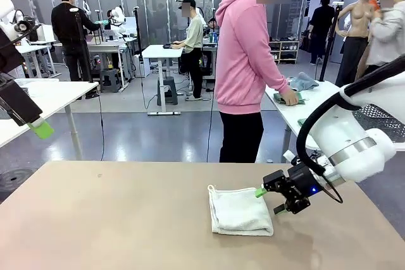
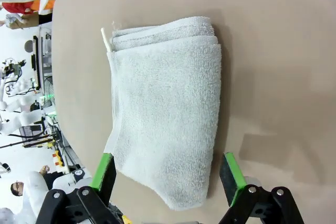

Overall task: Fold the towels and place them in the basket.
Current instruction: Place the folded Towel with hook on the right side of the table.

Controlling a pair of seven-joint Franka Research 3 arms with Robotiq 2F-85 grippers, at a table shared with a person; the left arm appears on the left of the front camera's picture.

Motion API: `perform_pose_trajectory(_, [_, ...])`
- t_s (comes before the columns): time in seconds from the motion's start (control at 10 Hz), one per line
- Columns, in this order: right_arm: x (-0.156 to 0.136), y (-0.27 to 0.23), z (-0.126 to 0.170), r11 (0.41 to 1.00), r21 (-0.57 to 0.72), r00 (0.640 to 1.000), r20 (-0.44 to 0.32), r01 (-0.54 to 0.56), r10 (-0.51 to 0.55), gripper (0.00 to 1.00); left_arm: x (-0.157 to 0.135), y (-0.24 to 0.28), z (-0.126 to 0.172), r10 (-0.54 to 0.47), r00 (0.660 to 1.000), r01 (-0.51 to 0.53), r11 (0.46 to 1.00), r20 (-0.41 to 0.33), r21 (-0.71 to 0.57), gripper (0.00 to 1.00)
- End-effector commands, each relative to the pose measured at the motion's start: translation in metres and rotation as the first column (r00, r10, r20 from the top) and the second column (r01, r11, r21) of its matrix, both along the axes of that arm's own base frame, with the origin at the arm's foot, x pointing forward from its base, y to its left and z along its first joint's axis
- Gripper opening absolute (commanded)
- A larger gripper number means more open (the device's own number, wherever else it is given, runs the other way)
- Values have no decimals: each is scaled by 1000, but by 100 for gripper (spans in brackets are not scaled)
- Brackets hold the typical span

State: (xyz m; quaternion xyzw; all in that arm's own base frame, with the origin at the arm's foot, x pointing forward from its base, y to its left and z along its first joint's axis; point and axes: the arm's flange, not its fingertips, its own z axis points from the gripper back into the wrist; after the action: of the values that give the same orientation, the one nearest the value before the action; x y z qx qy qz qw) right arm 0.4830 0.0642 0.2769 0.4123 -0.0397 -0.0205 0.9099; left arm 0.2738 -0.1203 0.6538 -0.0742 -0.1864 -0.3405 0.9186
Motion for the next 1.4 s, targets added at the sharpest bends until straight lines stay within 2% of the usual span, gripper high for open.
perform_pose_trajectory(0.0, [11, 5, -8, 1000, 28, 1000, 2, -9, 9, 100, 1, 0, -1, -2, 1000, 2, 1000, 17, -2, 100])
perform_pose_trajectory(0.4, [20, 10, -19, 1000, 24, 999, -33, -10, 11, 100, 1, 0, -1, -2, 1000, 2, 1000, 17, -2, 100])
perform_pose_trajectory(0.8, [19, 21, -19, 999, 40, 999, -30, -24, 25, 100, 1, 0, -1, -2, 1000, 2, 1000, 17, -2, 100])
perform_pose_trajectory(0.9, [19, 22, -21, 999, 47, 999, -30, -23, 25, 82, 1, 0, -1, -2, 1000, 2, 1000, 17, -2, 100])
perform_pose_trajectory(1.0, [19, 22, -22, 999, 46, 999, -24, -25, 26, 40, 1, 0, -1, -2, 1000, 2, 1000, 17, -2, 100])
perform_pose_trajectory(1.1, [18, 22, -22, 999, 44, 999, -29, -24, 25, 22, 1, 0, -1, -2, 1000, 2, 1000, 17, -2, 100])
perform_pose_trajectory(1.2, [17, 23, -22, 999, 45, 999, -29, -25, 26, 0, 1, 0, -1, -2, 1000, 2, 1000, 17, -2, 100])
perform_pose_trajectory(1.3, [16, 24, -20, 999, 40, 999, -26, -29, 30, 0, 1, 0, -1, -2, 1000, 2, 1000, 17, -2, 100])
